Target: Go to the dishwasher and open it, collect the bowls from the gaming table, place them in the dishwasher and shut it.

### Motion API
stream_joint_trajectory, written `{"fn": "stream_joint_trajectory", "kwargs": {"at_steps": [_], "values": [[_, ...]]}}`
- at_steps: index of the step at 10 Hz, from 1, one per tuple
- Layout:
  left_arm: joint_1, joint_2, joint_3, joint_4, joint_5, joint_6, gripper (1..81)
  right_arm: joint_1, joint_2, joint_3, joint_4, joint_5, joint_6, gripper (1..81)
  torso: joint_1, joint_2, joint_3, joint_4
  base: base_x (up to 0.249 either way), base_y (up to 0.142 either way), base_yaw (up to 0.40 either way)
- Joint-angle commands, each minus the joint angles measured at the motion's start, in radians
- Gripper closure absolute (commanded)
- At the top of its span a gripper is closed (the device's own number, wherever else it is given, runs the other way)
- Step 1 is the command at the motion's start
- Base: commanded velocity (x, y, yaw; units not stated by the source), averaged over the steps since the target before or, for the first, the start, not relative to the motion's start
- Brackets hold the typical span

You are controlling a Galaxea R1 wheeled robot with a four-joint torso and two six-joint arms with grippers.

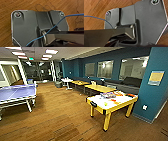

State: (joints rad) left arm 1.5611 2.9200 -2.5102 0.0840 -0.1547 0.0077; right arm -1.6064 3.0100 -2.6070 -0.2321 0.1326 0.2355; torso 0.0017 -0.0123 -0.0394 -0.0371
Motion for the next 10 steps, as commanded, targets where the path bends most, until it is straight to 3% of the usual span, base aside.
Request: {"fn": "stream_joint_trajectory", "kwargs": {"at_steps": [1, 6, 10], "values": [[-0.039, -0.005, 0.005, 0.006, 0.049, 0.009, 1.0, 0.039, 0.0, 0.009, -0.01, -0.044, -0.002, 1.0, 0.0, 0.0, 0.0, 0.0, 0.114, 0.0, 0.0], [-0.039, -0.001, 0.005, 0.006, 0.049, 0.009, 1.0, 0.041, -0.003, 0.009, -0.01, -0.044, -0.005, 1.0, 0.0, 0.0, 0.0, 0.0, 0.11, 0.0, 0.0], [-0.039, 0.004, 0.005, 0.006, 0.049, 0.009, 1.0, 0.042, -0.006, 0.007, -0.01, -0.044, -0.007, 1.0, 0.0, 0.0, 0.0, 0.0, 0.109, 0.067, 0.0]]}}
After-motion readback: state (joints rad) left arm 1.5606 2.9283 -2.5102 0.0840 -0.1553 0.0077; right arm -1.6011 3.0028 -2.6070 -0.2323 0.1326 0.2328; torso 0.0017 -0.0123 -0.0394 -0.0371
